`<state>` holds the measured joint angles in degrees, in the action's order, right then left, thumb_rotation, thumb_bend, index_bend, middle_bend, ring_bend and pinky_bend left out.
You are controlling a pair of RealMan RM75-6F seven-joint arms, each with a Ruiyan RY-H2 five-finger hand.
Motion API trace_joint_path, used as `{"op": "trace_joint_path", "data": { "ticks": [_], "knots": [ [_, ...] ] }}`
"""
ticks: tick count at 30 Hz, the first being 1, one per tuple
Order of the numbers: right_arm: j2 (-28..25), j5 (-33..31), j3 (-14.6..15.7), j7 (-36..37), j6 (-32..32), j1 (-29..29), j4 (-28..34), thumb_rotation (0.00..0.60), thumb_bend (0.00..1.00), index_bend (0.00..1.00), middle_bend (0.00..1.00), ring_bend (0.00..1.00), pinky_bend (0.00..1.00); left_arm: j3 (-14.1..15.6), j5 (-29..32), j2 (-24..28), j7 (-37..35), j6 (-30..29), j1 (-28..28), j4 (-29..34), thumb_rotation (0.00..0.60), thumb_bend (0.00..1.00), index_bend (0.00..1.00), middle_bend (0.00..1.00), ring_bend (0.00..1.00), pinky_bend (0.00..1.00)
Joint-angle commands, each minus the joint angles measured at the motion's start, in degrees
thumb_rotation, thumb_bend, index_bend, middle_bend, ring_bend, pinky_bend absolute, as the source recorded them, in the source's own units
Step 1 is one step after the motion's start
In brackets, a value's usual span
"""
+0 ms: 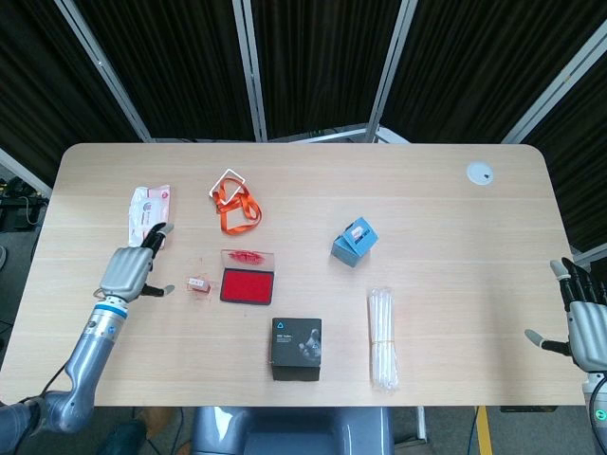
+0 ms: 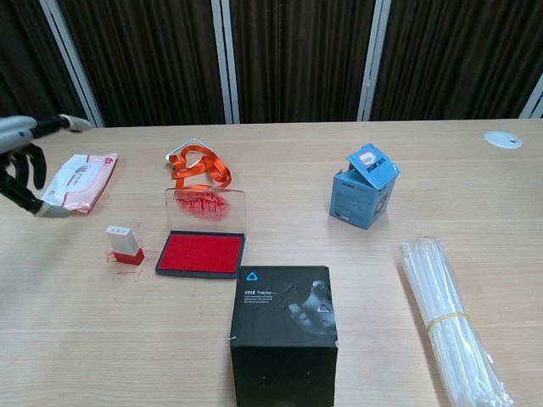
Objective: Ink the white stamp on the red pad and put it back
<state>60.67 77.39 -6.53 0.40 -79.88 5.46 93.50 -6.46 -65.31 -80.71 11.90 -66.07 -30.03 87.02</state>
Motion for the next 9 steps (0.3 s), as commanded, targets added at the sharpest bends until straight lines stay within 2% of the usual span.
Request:
{"op": "trace_joint_path", "data": {
  "ticks": [1, 3, 9],
  "knots": [
    [-0.2, 0.5, 0.2, 0.4, -0.1, -0.1, 0.3, 0.6, 0.0, 0.0, 0.0, 0.0, 0.0, 1.8, -5.7, 4.7, 0.8, -9.0, 5.2, 4.2, 0.6, 0.0, 0.0, 0.0, 0.04, 0.01],
    [-0.3, 1.0, 0.3, 0.6, -0.2, -0.1, 0.5, 0.6, 0.0, 0.0, 0.0, 0.0, 0.0, 2.8, -6.8, 6.6, 1.7, -11.8, 7.2, 5.9, 0.6, 0.0, 0.0, 0.0, 0.0, 0.0],
    [-0.5, 2.0, 0.4, 0.9, -0.9, -0.2, 0.7, 0.6, 0.0, 0.0, 0.0, 0.0, 0.0, 5.3, -8.8, 9.7, 5.6, -18.8, 12.3, 9.5, 0.6, 0.0, 0.0, 0.0, 0.0, 0.0]
  ]
}}
